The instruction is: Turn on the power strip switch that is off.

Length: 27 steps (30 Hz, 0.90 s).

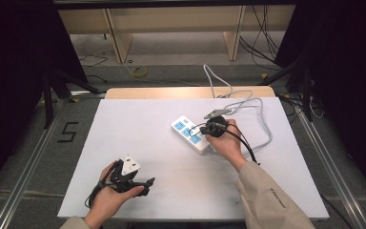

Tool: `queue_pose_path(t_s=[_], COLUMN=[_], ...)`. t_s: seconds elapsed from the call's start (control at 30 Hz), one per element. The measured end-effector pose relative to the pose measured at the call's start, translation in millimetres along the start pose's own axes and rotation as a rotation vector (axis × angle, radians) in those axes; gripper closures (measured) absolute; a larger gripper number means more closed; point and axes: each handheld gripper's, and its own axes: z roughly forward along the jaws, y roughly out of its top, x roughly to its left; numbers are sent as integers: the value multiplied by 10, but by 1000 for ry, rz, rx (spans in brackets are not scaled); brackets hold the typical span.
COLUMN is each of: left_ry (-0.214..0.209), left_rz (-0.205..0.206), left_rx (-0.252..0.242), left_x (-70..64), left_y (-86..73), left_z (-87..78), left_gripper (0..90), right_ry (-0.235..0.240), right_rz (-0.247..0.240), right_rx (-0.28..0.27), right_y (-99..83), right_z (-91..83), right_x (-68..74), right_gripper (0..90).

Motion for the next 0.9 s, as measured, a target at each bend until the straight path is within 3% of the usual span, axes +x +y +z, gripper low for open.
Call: queue_pose_path(t_s=[0.9], left_ry=[1], left_rz=[6], left_rx=[7], left_x=[1], left_y=[4], left_z=[0], left_gripper=[193], right_ry=[-7], right_rz=[16], right_rx=[10], right_y=[135], right_z=[132], right_x=[-21], right_gripper=[900])
